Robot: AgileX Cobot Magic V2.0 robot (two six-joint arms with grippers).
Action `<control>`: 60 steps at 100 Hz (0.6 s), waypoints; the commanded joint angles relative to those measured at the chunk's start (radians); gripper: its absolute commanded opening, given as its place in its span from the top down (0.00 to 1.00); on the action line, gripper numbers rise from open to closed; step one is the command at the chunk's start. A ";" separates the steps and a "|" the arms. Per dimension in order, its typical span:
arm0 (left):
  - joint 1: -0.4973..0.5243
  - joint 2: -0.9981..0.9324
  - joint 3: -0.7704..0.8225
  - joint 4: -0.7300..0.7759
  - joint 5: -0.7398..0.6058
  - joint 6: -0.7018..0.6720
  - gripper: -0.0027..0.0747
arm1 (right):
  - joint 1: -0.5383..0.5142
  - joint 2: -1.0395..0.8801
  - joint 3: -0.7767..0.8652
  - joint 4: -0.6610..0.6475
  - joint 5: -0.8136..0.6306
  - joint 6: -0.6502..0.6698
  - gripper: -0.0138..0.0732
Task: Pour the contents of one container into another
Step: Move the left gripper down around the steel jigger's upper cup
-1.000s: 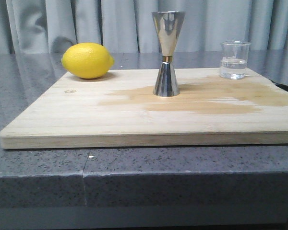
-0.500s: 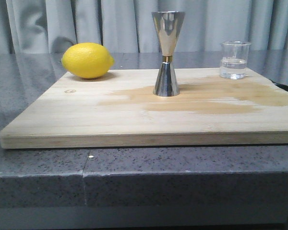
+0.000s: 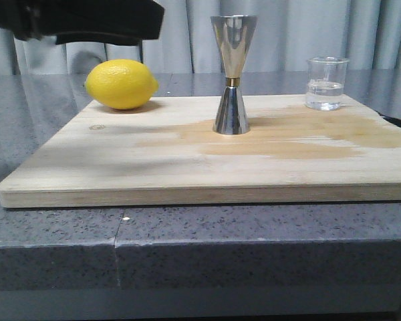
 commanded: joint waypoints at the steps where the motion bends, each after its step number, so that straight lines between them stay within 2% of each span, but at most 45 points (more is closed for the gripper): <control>1: -0.030 0.013 -0.030 -0.152 0.032 0.093 0.19 | -0.009 0.010 -0.039 0.001 -0.075 -0.009 0.12; 13: -0.062 0.065 -0.043 -0.216 0.032 0.183 0.19 | -0.009 0.010 -0.035 0.001 -0.071 -0.009 0.12; 60: -0.163 0.316 -0.317 -0.216 0.036 0.177 0.19 | -0.009 0.010 -0.035 0.001 -0.069 -0.009 0.12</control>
